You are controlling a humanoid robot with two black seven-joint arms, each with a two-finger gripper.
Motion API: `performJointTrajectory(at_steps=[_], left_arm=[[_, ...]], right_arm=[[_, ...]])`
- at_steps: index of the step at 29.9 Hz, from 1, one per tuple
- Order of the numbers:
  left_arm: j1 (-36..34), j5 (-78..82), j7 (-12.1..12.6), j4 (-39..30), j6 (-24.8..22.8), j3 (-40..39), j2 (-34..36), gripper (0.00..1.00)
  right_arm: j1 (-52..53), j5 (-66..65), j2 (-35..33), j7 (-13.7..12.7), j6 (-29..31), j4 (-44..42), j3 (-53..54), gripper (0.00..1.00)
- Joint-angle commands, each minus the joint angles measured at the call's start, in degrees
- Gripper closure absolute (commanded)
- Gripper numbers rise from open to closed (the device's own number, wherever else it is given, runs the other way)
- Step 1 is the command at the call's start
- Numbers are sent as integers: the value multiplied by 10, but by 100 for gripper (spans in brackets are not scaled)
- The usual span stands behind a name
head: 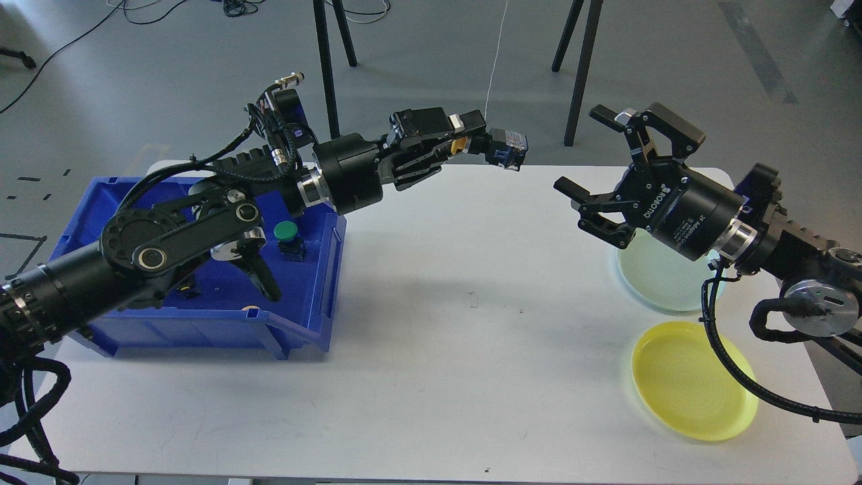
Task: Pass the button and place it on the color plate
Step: 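Lift the yellow button out and extend it toward the right gripper, then close the right gripper on the yellow button and release the left gripper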
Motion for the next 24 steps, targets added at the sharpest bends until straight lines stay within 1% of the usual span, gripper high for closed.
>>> performJointTrajectory(at_steps=[1,5,8,10,12,13,24], left_arm=[[-1,0,0,2,0,-1,0,94],[0,0,0,3,-1,-1,0,93],[-1,0,0,3,-1,-1,0,93],[-1,0,0,3,-2,-1,0,93],[-1,0,0,3,-2,-2,0,93],[-1,0,0,3,-2,-2,0,93],[-2,-1,0,3,-2,-2,0,93]], right_arm=[[16,-1,29,0,0,-17,-19,1],[18,-1,64,0,0,-23,-21,2],[21,0,69,1,2,-24,-22,3],[21,2,73,12,3,-23,-21,4],[21,12,83,36,4,-23,-22,7],[21,13,86,39,4,-23,-21,7],[14,12,99,39,3,-43,-22,20]])
